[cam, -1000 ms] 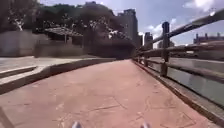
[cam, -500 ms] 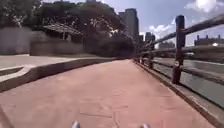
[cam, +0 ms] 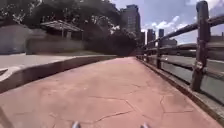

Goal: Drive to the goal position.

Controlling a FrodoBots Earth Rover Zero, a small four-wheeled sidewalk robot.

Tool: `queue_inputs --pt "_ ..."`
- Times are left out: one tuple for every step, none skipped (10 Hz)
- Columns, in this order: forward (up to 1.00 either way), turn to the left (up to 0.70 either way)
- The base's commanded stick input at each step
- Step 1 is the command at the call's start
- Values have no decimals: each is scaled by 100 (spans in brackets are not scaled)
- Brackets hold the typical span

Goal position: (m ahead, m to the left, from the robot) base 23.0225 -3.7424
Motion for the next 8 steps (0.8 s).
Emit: queue_inputs --pt "100 0" --pt "100 0" --pt "100 0" --pt "100 0" --pt "100 0" --pt "100 0" --pt "100 0" --pt "100 0"
